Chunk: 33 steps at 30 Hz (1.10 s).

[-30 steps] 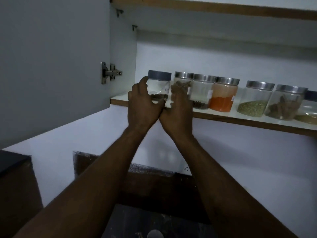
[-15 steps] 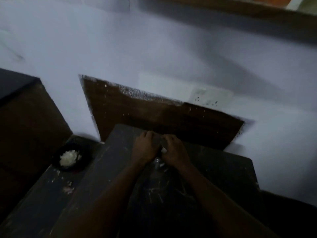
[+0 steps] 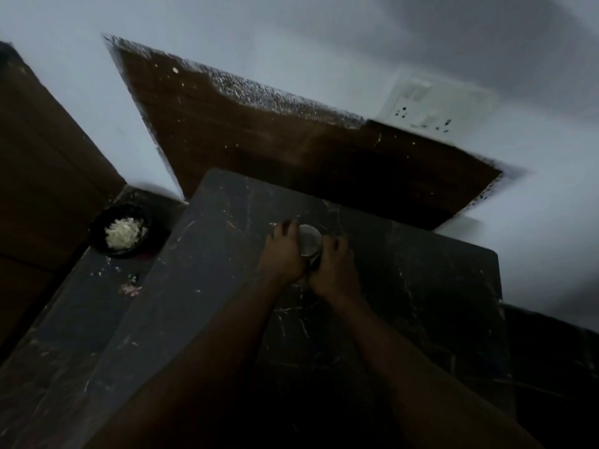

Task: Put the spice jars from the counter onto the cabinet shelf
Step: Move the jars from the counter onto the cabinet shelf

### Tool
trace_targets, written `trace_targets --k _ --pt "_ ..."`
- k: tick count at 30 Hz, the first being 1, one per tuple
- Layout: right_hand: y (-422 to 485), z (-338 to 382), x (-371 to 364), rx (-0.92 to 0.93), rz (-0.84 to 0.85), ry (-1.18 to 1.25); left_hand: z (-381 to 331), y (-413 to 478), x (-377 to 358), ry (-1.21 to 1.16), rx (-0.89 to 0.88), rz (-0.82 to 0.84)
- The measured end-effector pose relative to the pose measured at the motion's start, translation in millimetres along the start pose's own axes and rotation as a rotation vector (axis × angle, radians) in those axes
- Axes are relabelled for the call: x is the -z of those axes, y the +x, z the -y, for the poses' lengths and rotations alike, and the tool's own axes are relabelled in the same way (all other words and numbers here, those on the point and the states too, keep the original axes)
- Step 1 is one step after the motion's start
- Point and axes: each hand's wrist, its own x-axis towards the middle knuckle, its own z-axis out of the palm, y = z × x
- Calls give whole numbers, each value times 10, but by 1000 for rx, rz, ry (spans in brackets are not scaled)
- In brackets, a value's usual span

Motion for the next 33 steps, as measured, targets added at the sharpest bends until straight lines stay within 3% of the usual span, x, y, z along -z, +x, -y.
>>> trace_targets --k 4,10,16,24,29,33 --pt "96 -144 -114 14 76 82 35 178 -197 75 -34 93" --pt "53 -157 -49 74 27 161 -56 71 -191 -5 -11 -34" --pt "-17 265 477 304 -272 240 -473 -255 501 -212 -75 -349" --pt "43 1603 1884 694 -803 508 -1361 -528 2317 -388 -435 -829" --pt "-84 2416 2890 912 -949 553 -1899 -723 3306 -378 -648 -1142" --pt "-42 2895 3574 1036 -1041 526 -2316 -808 4016 -325 -746 -1282"
